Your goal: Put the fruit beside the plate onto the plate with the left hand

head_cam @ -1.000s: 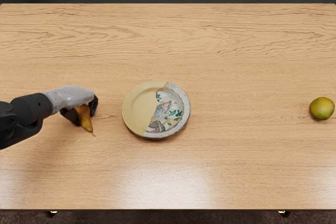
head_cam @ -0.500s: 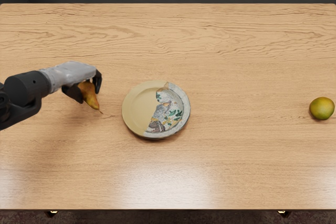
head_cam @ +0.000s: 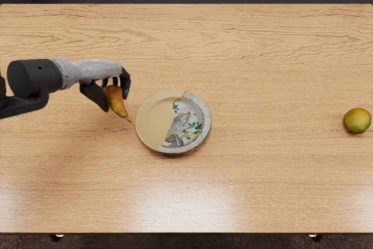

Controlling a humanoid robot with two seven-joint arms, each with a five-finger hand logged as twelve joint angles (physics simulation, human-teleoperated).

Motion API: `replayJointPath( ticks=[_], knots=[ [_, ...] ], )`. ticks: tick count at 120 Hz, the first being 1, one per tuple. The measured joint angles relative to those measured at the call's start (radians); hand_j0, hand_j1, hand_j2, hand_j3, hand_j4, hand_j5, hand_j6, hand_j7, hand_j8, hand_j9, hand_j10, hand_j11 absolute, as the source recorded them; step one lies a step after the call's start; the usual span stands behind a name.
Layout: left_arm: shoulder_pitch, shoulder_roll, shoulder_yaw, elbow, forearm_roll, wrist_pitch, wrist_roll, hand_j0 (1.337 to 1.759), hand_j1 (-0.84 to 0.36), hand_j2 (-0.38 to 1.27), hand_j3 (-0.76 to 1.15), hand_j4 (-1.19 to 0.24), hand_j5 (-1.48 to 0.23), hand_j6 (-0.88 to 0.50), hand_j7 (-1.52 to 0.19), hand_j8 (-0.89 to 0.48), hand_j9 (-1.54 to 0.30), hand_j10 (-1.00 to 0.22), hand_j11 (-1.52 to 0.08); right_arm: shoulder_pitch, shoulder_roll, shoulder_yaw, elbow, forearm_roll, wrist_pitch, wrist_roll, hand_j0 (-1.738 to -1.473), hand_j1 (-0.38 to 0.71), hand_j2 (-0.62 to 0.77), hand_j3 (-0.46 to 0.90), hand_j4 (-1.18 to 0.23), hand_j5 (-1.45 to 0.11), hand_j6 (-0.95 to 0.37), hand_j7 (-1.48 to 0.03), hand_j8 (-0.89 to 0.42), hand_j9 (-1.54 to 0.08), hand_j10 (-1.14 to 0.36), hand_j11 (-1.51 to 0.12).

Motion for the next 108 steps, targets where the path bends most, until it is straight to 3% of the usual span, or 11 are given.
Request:
replayJointPath(
  ticks=[42, 108],
  knots=[
    [-0.050, -0.115, -0.030, 0.002, -0.069, -0.080, 0.004, 1.650, -0.35, 0.35, 0.00, -0.65, -1.06, -0.45, -1.02, -0.46, -1.04, -0.75, -1.04, 0.000, 0.000, 0.000, 0.000, 0.000, 0.000, 0.000, -1.658, -0.35, 0.00, 0.00, 0.00, 0.00, 0.00, 0.00, 0.00, 0.00, 0.00, 0.00],
    [-0.054, -0.247, -0.027, 0.037, -0.071, -0.085, 0.040, 1.649, -0.34, 0.35, 0.00, -0.66, -1.04, -0.45, -1.02, -0.47, -1.04, -0.75, -1.04, 0.000, 0.000, 0.000, 0.000, 0.000, 0.000, 0.000, -1.658, -0.35, 0.00, 0.00, 0.00, 0.00, 0.00, 0.00, 0.00, 0.00, 0.00, 0.00]
  ],
)
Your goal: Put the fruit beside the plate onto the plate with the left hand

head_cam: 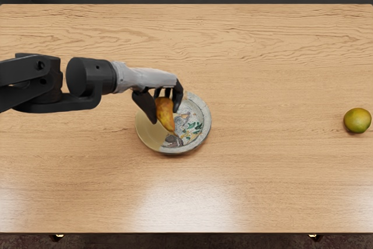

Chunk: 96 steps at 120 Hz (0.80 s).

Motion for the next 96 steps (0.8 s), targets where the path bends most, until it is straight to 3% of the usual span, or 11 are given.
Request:
replayJointPath(
  ticks=[38, 70, 96],
  knots=[
    [0.006, -0.031, 0.006, 0.015, 0.000, 0.002, 0.014, 1.650, -0.34, 0.35, 0.00, -0.68, -0.99, -0.47, -0.98, -0.49, -0.99, -0.72, -1.00, 0.000, 0.000, 0.000, 0.000, 0.000, 0.000, 0.000, -1.658, -0.35, 0.00, 0.00, 0.00, 0.00, 0.00, 0.00, 0.00, 0.00, 0.00, 0.00],
    [0.007, -0.035, 0.004, 0.037, -0.001, 0.013, 0.019, 1.655, -0.29, 0.24, 0.00, -0.75, -0.80, -0.53, -0.79, -0.56, -0.80, -0.60, -0.80, 0.000, 0.000, 0.000, 0.000, 0.000, 0.000, 0.000, -1.658, -0.35, 0.00, 0.00, 0.00, 0.00, 0.00, 0.00, 0.00, 0.00, 0.00, 0.00],
    [0.007, -0.043, 0.002, 0.049, -0.016, 0.018, 0.019, 1.657, -0.17, 0.13, 0.00, -0.51, -0.60, -0.43, -0.60, -0.44, -0.60, -0.46, -0.60, 0.000, 0.000, 0.000, 0.000, 0.000, 0.000, 0.000, -1.658, -0.35, 0.00, 0.00, 0.00, 0.00, 0.00, 0.00, 0.00, 0.00, 0.00, 0.00]
  ],
)
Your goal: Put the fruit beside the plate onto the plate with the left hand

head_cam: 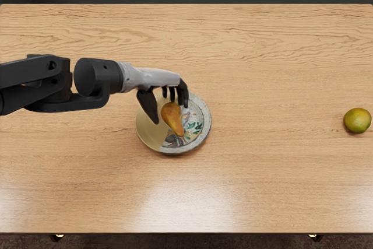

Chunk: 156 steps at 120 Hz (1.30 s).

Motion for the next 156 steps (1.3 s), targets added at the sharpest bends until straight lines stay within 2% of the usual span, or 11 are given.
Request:
replayJointPath(
  ticks=[29, 46, 64, 97, 117, 126, 144, 156],
  knots=[
    [-0.001, 0.005, -0.006, 0.003, -0.052, 0.009, 0.000, 1.658, 0.03, 0.07, 0.00, -0.29, -0.36, -0.27, -0.35, -0.27, -0.36, -0.27, -0.36, 0.000, 0.000, 0.000, 0.000, 0.000, 0.000, 0.000, -1.658, -0.35, 0.00, 0.00, 0.00, 0.00, 0.00, 0.00, 0.00, 0.00, 0.00, 0.00],
    [-0.002, 0.022, -0.029, 0.003, -0.149, 0.008, -0.002, 1.658, 0.17, 0.04, 0.00, -0.16, -0.20, -0.15, -0.20, -0.15, -0.20, -0.16, -0.20, 0.000, 0.000, 0.000, 0.000, 0.000, 0.000, 0.000, -1.658, -0.35, 0.00, 0.00, 0.00, 0.00, 0.00, 0.00, 0.00, 0.00, 0.00, 0.00],
    [-0.001, 0.050, -0.067, 0.003, -0.279, -0.002, -0.008, 1.658, 0.25, 0.02, 0.00, -0.09, -0.11, -0.08, -0.11, -0.09, -0.11, -0.09, -0.11, 0.000, 0.000, 0.000, 0.000, 0.000, 0.000, 0.000, -1.658, -0.35, 0.00, 0.00, 0.00, 0.00, 0.00, 0.00, 0.00, 0.00, 0.00, 0.00],
    [0.002, 0.115, -0.132, 0.003, -0.594, -0.136, -0.015, 1.658, 0.31, 0.01, 0.00, -0.04, -0.05, -0.04, -0.05, -0.04, -0.05, -0.04, -0.05, 0.000, 0.000, 0.000, 0.000, 0.000, 0.000, 0.000, -1.658, -0.35, 0.00, 0.00, 0.00, 0.00, 0.00, 0.00, 0.00, 0.00, 0.00, 0.00],
    [0.044, 0.155, -0.163, 0.010, -0.745, -0.220, -0.017, 1.658, 0.32, 0.01, 0.00, -0.03, -0.03, -0.03, -0.03, -0.03, -0.03, -0.03, -0.03, 0.000, 0.000, 0.000, 0.000, 0.000, 0.000, 0.000, -1.658, -0.35, 0.00, 0.00, 0.00, 0.00, 0.00, 0.00, 0.00, 0.00, 0.00, 0.00],
    [0.059, 0.156, -0.179, 0.044, -0.811, -0.257, -0.026, 1.658, 0.32, 0.01, 0.00, -0.03, -0.03, -0.03, -0.03, -0.03, -0.03, -0.03, -0.03, 0.000, 0.000, 0.000, 0.000, 0.000, 0.000, 0.000, -1.658, -0.35, 0.00, 0.00, 0.00, 0.00, 0.00, 0.00, 0.00, 0.00, 0.00, 0.00],
    [0.074, 0.189, -0.192, 0.124, -0.895, -0.285, -0.076, 1.658, 0.32, 0.01, 0.00, -0.02, -0.03, -0.02, -0.03, -0.02, -0.03, -0.02, -0.03, 0.000, 0.000, 0.000, 0.000, 0.000, 0.000, 0.000, -1.658, -0.35, 0.00, 0.00, 0.00, 0.00, 0.00, 0.00, 0.00, 0.00, 0.00, 0.00],
    [0.091, 0.194, -0.194, 0.182, -0.962, -0.291, -0.093, 1.658, 0.33, 0.00, 0.00, -0.02, -0.03, -0.02, -0.03, -0.02, -0.03, -0.02, -0.03, 0.000, 0.000, 0.000, 0.000, 0.000, 0.000, 0.000, -1.658, -0.35, 0.00, 0.00, 0.00, 0.00, 0.00, 0.00, 0.00, 0.00, 0.00, 0.00]
  ],
)
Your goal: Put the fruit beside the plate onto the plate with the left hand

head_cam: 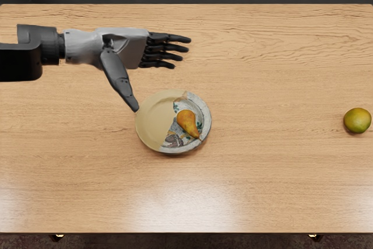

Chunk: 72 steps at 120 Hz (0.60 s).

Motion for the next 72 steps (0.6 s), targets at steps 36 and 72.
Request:
replayJointPath(
  ticks=[36, 72],
  knots=[
    [0.104, 0.076, 0.001, 0.124, -0.082, -0.003, -0.010, 1.658, 0.33, 0.00, 0.00, -0.02, -0.03, -0.02, -0.03, -0.02, -0.03, -0.02, -0.03, 0.000, 0.000, 0.000, 0.000, 0.000, 0.000, 0.000, -1.658, -0.35, 0.00, 0.00, 0.00, 0.00, 0.00, 0.00, 0.00, 0.00, 0.00, 0.00],
    [0.122, 0.087, 0.003, 0.135, -0.086, -0.003, -0.009, 1.658, 0.33, 0.00, 0.00, -0.02, -0.02, -0.02, -0.02, -0.02, -0.02, -0.02, -0.02, 0.000, 0.000, 0.000, 0.000, 0.000, 0.000, 0.000, -1.658, -0.35, 0.00, 0.00, 0.00, 0.00, 0.00, 0.00, 0.00, 0.00, 0.00, 0.00]
  ],
)
